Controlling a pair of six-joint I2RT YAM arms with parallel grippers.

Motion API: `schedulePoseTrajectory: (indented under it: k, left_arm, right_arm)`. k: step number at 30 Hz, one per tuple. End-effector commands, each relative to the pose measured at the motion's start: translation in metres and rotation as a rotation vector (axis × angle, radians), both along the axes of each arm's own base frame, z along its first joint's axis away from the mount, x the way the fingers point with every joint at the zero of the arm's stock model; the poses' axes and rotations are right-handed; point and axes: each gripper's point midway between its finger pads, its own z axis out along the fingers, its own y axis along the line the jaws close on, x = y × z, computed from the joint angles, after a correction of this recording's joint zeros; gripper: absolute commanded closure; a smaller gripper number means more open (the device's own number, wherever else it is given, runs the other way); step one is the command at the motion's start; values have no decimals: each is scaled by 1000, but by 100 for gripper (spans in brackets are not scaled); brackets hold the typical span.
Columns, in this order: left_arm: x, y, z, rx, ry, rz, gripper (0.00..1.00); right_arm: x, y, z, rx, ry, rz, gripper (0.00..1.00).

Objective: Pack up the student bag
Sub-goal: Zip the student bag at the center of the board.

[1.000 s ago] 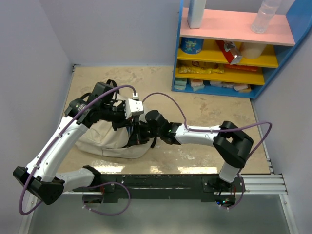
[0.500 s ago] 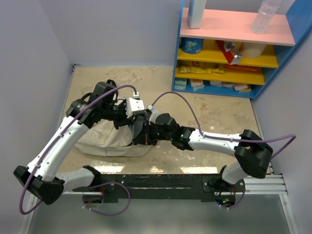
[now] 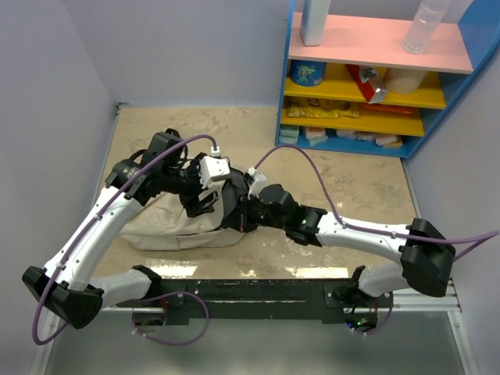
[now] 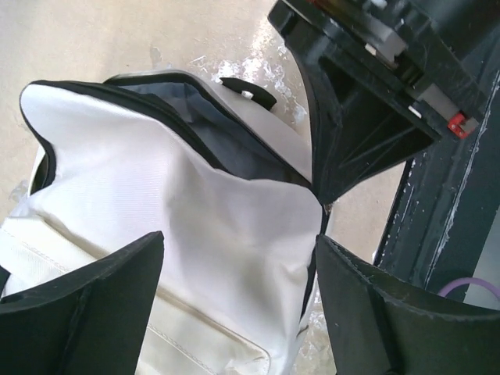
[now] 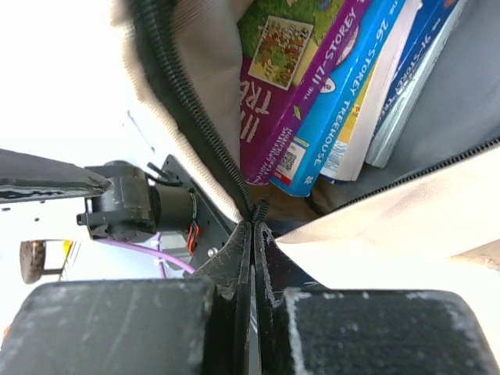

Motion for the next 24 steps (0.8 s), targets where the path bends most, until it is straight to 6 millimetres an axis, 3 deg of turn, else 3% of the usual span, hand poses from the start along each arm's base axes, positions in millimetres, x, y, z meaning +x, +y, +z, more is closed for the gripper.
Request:
schedulePoseTrajectory:
  k: [1,8,13,17,21,24]
  left_arm:
    - [-16,5,4,-17,-13,-44,19]
    - [-36,1,-30,-37,80,-99,38]
    - [-52,-2,-63,-29,123,-189,54]
    - [-60,-9,-72,-17,125,-250,54]
    - [-57,-18,-71,-40,103,-269,50]
    - [-56,-25,-81,-38,119,-282,49]
  right_arm:
    - [4,-1,30,67,-41,-68,100]
    - [8,-23,29,73,5,-222,100]
    - [1,-21,41,92,-18,-237,100]
    - [4,-14,46,90,-22,-240,100]
    - [11,-6,50,82,-34,-248,100]
    - [14,-2,55,77,-35,-252,100]
